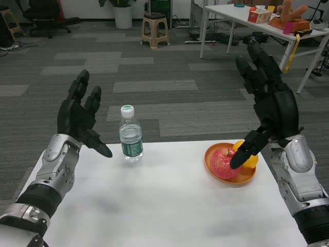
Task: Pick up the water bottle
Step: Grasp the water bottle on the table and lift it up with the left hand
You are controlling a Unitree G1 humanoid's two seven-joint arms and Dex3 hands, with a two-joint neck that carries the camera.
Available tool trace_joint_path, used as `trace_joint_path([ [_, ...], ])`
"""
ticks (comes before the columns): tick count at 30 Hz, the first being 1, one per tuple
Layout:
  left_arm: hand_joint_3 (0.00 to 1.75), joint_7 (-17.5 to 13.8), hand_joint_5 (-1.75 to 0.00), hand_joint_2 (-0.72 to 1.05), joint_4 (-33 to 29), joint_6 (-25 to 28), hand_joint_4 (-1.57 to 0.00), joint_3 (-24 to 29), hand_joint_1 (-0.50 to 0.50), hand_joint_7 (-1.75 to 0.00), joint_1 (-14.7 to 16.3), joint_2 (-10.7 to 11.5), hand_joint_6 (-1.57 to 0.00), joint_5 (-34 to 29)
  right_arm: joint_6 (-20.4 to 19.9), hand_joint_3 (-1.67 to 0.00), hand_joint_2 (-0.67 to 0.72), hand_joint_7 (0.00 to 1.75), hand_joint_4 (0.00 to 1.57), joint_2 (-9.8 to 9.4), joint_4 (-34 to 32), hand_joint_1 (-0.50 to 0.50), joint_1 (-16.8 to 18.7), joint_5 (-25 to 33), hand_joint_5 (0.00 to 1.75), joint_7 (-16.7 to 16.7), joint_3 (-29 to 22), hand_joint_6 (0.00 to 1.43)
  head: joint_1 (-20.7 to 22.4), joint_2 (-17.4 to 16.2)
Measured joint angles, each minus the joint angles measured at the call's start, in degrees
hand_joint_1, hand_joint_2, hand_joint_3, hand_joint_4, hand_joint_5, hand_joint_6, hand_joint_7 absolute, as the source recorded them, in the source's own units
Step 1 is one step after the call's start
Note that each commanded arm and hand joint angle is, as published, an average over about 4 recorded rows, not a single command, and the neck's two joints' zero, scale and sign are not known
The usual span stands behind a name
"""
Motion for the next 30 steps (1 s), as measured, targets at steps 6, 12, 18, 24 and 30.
trace_joint_path([
  [6, 0.09, -0.71, 0.00, -0.72, 3.54, 7.94, 0.00, -0.52, -0.48, -0.07, -1.77, 1.61, 0.00, 0.55, -0.10, 0.00, 0.47, 0.00, 0.00, 0.04, 0.13, -0.46, 0.00, -0.01, 0.00, 0.00, 0.20, 0.00, 0.60, 0.08],
  [12, 0.09, -2.10, 0.00, -0.72, 9.50, 9.48, 0.00, -3.44, -0.48, -0.07, -4.50, 1.84, 0.00, -1.56, -0.24, 0.00, 0.47, 0.00, 0.00, 0.05, 0.23, -0.46, 0.00, -0.01, 0.00, 0.00, 0.45, 0.00, 0.68, 0.18],
  [18, 0.09, -2.66, 0.00, -0.72, 12.68, 9.59, 0.00, -6.33, -0.48, -0.07, -6.26, 1.85, 0.00, -2.23, -0.34, 0.00, 0.47, 0.00, 0.00, 0.06, 0.24, -0.46, 0.00, -0.01, 0.00, 0.00, 0.54, 0.00, 0.70, -0.17],
  [24, 0.07, -2.68, 0.00, -0.72, 14.25, 9.61, 0.00, -8.33, -0.48, -0.07, -7.43, 1.58, 0.00, -2.27, -0.46, 0.00, 0.47, 0.00, 0.00, 0.14, 0.30, -0.46, 0.00, -0.01, 0.00, 0.00, 0.71, 0.00, 1.00, -0.31],
  [30, 0.09, -2.63, 0.00, -0.72, 16.95, 9.64, 0.00, -11.33, -0.48, -0.07, -9.07, 0.36, 0.00, -2.34, -0.55, 0.00, 0.47, 0.00, 0.00, 0.15, 0.78, -0.46, 0.00, -0.01, 0.00, 0.00, 1.28, 0.00, 1.86, -0.42],
])
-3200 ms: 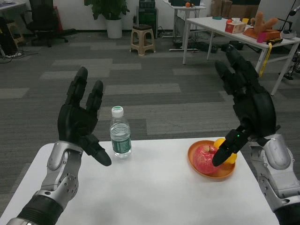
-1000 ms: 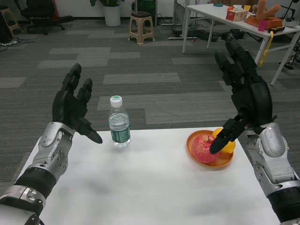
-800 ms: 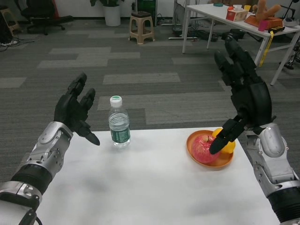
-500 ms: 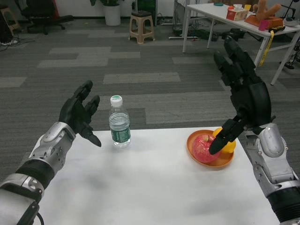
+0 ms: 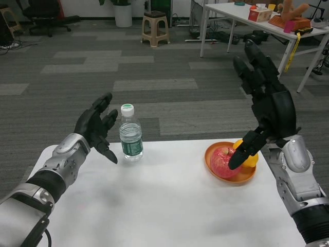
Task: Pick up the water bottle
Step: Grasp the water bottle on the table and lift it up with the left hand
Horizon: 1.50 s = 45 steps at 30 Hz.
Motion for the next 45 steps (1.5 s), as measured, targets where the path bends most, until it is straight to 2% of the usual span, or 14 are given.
trace_joint_path([
  [7, 0.09, 0.05, 0.00, -0.72, 3.80, 0.10, 0.00, -5.11, -0.48, -0.07, -2.63, -1.62, 0.00, -0.40, -0.03, 0.00, 0.47, 0.00, 0.00, 0.05, 1.03, -0.46, -0.03, 0.00, 0.00, 0.02, 1.14, 0.00, 0.71, 0.20],
  [10, 0.04, 0.09, 0.00, -0.72, 5.71, 0.17, 0.00, -7.37, -0.48, -0.07, -3.79, -1.70, 0.00, -0.61, -0.04, 0.00, 0.52, 0.00, 0.00, 0.05, 1.46, -0.46, -0.07, 0.01, 0.00, 0.03, 1.46, 0.00, 0.70, 0.19],
  [23, 0.09, 0.29, 0.00, -0.72, 7.12, 0.95, 0.00, -15.16, -0.48, -0.07, -6.24, -1.63, 0.00, -0.99, -0.04, 0.00, 0.47, 0.00, 0.00, 0.08, 1.48, -0.46, -0.32, 0.01, 0.00, 0.05, 2.16, 0.00, 1.01, -0.69],
  [39, 0.09, 0.39, 0.00, -0.70, 9.28, 1.61, 0.00, -22.27, -0.48, -0.07, -6.64, -1.61, 0.00, -2.51, -0.04, 0.00, 0.50, 0.00, 0.00, 0.43, 1.48, -0.46, -0.32, 0.01, 0.00, 0.05, 2.62, 0.00, 1.61, -1.54],
  [45, 0.09, 0.40, 0.00, -0.72, 10.40, 1.82, 0.00, -25.84, -0.48, -0.07, -6.74, -1.63, 0.00, -6.04, -0.04, 0.00, 0.47, 0.00, 0.00, 0.59, 1.48, -0.46, -0.32, 0.01, 0.00, 0.05, 2.96, 0.00, 1.62, -1.55],
])
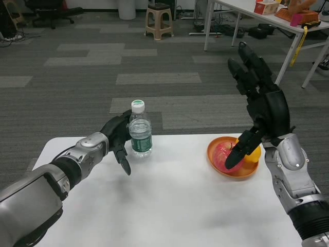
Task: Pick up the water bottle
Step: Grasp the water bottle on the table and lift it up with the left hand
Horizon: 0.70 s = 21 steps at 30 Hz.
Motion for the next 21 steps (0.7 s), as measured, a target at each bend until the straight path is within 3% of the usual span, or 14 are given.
trace_joint_path([
  [10, 0.07, 0.72, 0.00, -0.66, 0.06, -0.25, 0.00, -0.34, -0.50, -0.07, 0.00, -0.42, 0.00, -0.68, 0.00, 0.00, 0.49, 0.00, 0.00, 0.01, 0.00, -0.46, 0.00, 0.00, 0.00, 0.00, 0.03, 0.00, 0.15, -0.04],
  [18, 0.04, 5.55, 0.00, -0.55, 0.12, -3.61, 0.00, -0.32, -0.50, -0.16, 0.02, -1.73, 0.00, -0.79, 0.00, 0.00, 0.53, 0.00, 0.00, 0.02, 0.00, -0.46, 0.00, 0.00, 0.00, 0.01, 0.02, 0.00, -0.04, -0.16],
  [19, 0.04, 6.33, -0.08, -0.55, 0.17, -4.01, 0.00, -0.32, -0.50, -0.19, 0.02, -1.83, 0.00, -0.80, 0.00, 0.00, 0.52, 0.00, 0.00, 0.03, 0.00, -0.46, 0.00, 0.00, 0.00, 0.01, 0.02, 0.00, -0.06, -0.22],
  [21, 0.04, 7.80, -0.44, -0.55, 0.39, -4.66, 0.00, -0.33, -0.50, -0.33, 0.03, -2.01, 0.00, -0.79, 0.00, 0.00, 0.49, 0.00, 0.00, 0.04, 0.02, -0.46, 0.00, 0.00, 0.00, 0.01, 0.02, 0.00, -0.04, -0.37],
])
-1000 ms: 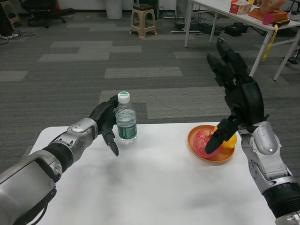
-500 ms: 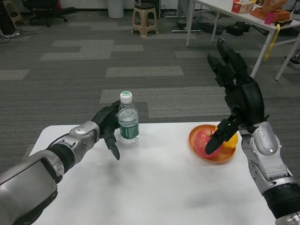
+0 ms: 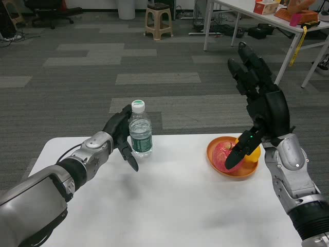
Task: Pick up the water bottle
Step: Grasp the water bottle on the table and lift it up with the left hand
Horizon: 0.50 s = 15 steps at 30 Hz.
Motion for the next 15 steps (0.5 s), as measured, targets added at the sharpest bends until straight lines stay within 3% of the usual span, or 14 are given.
trace_joint_path([
  [2, 0.02, 0.95, -0.90, -0.50, 0.33, -0.18, 0.00, -0.01, -0.50, -0.54, 0.00, -0.13, -0.07, 0.05, 0.00, 0.00, 0.50, 0.00, 0.00, 0.02, 0.08, -0.46, 0.00, 0.00, 0.00, 0.00, 0.00, 0.00, 0.06, -0.15],
  [3, 0.02, 1.46, -1.00, -0.48, 0.52, -0.27, 0.00, -0.05, -0.50, -0.61, 0.00, -0.20, -0.10, 0.13, 0.00, 0.00, 0.52, 0.00, 0.00, 0.03, 0.17, -0.46, 0.00, 0.00, 0.00, 0.00, 0.00, 0.00, 0.10, -0.22],
  [5, 0.04, 2.71, -1.36, -0.46, 0.87, -0.56, -0.04, -0.22, -0.50, -0.99, 0.00, -0.33, -0.42, 0.56, -0.01, 0.00, 0.53, 0.00, 0.00, 0.07, 0.40, -0.46, 0.00, 0.00, 0.00, 0.00, 0.00, 0.00, 0.14, -0.34],
  [7, 0.09, 3.99, -1.67, -0.46, 1.17, -1.07, -0.17, -0.41, -0.50, -1.41, 0.00, -0.52, -0.85, 1.16, -0.01, 0.00, 0.53, 0.00, 0.00, 0.10, 0.75, -0.46, -0.01, 0.00, 0.00, 0.00, 0.00, 0.00, 0.13, -0.50],
  [9, 0.04, 4.73, -1.75, -0.41, 1.31, -1.46, -0.43, -0.59, -0.50, -1.61, 0.00, -0.75, -1.15, 1.43, -0.02, 0.00, 0.53, 0.00, 0.00, 0.13, 1.05, -0.46, -0.01, 0.00, 0.00, 0.00, 0.00, 0.00, 0.16, -0.70],
  [11, 0.02, 5.33, -1.75, -0.33, 1.47, -1.60, -0.74, -0.99, -0.50, -1.68, -0.03, -1.08, -1.32, 1.45, -0.02, 0.00, 0.50, 0.00, 0.00, 0.17, 1.27, -0.46, -0.03, 0.00, 0.00, 0.00, 0.00, 0.00, 0.23, -0.86],
  [13, 0.07, 5.74, -1.75, -0.24, 1.70, -1.67, -0.95, -1.60, -0.50, -1.68, -0.05, -1.55, -1.35, 1.46, -0.02, 0.00, 0.50, 0.00, 0.00, 0.26, 1.58, -0.46, -0.11, 0.00, 0.00, 0.00, 0.00, 0.00, 0.29, -1.02],
  [15, 0.09, 5.95, -1.75, -0.19, 1.80, -1.67, -1.06, -2.25, -0.50, -1.68, -0.07, -1.97, -1.36, 1.47, -0.02, 0.00, 0.52, 0.00, 0.00, 0.41, 1.96, -0.46, -0.28, 0.00, 0.00, 0.00, 0.00, 0.00, 0.39, -1.15],
])
